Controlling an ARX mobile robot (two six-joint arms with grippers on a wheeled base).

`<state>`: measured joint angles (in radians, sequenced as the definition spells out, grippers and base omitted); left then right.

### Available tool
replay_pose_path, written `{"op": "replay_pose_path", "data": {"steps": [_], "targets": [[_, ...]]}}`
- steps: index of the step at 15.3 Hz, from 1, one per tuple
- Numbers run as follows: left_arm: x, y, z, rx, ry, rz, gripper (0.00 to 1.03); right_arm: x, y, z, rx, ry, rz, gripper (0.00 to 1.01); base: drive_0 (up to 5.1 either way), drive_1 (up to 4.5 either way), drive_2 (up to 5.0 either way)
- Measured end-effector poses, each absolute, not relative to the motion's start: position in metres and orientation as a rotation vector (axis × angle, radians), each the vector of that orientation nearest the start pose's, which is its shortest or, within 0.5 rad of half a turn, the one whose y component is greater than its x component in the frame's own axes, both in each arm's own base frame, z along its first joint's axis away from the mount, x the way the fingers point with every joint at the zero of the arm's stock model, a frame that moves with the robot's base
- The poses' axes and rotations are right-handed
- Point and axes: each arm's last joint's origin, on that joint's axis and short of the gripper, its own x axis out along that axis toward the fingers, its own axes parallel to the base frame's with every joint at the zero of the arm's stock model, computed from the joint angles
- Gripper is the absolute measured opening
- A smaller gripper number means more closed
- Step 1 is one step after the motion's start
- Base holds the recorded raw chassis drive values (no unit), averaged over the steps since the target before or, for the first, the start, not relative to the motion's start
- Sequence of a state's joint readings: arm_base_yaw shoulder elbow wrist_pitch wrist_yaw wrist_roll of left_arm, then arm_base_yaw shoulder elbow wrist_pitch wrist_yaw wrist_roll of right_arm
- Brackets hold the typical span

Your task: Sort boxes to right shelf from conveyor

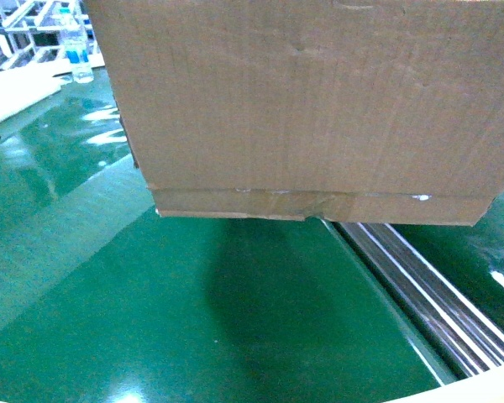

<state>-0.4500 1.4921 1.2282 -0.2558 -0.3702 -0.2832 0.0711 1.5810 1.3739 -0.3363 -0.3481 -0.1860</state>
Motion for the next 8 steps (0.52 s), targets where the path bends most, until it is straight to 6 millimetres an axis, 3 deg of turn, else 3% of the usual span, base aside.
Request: {"op": "replay_pose_path", "data": {"steps": [8], "targets": [[0.3050,-0.1358,0.3137,-0.071,0.482,-0.011,0.02,0.3545,0.0352,0.3267,-0.103,0.502,0.458,0.02,-1.5,-1.48,-1.5]]}}
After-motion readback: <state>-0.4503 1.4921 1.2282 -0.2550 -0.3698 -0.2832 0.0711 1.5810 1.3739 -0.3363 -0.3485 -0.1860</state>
